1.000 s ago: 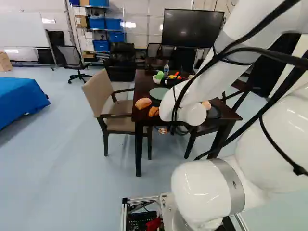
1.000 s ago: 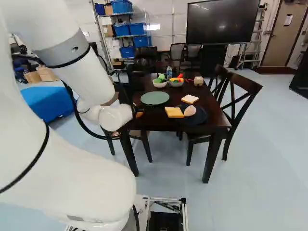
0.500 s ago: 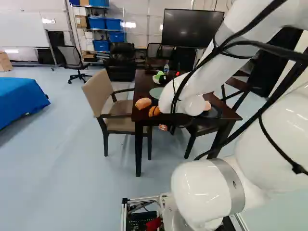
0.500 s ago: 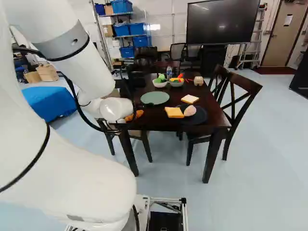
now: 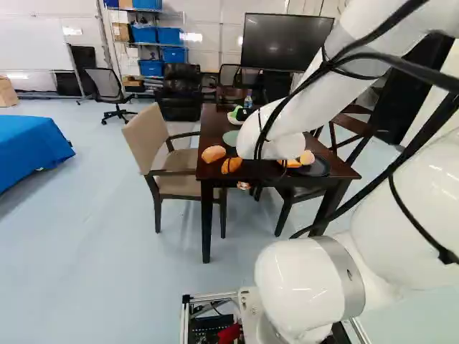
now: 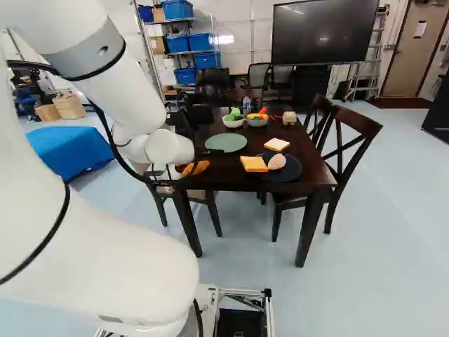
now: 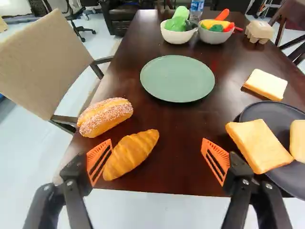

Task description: Move the croissant to the empty plate

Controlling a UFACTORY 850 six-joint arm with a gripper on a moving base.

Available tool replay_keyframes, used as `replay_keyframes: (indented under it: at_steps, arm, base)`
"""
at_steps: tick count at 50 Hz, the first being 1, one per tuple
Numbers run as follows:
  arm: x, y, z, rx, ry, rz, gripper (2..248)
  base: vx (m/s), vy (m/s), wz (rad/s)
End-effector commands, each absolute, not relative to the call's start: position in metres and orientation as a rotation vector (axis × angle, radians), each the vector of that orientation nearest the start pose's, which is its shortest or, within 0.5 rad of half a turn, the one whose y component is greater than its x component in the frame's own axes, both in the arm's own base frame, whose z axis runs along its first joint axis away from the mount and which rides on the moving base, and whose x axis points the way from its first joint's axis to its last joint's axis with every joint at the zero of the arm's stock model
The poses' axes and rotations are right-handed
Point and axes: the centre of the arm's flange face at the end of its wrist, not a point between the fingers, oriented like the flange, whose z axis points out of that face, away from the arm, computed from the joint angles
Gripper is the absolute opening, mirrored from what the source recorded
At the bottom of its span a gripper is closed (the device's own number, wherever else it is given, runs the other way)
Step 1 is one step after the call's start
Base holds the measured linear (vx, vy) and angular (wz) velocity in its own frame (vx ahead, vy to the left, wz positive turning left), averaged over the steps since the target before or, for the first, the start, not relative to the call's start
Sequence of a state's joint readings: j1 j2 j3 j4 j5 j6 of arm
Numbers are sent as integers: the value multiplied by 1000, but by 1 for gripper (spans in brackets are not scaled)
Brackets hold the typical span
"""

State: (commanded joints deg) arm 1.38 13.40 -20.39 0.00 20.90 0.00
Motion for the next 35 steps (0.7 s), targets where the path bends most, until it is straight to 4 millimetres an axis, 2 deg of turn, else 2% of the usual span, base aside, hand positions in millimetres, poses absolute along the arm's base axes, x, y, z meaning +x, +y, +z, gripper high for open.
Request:
replay_keyframes:
  at_steps: [35]
  arm:
    - [340, 8, 443, -2862, -33, -1272, 247]
  base:
    - [0, 0, 0]
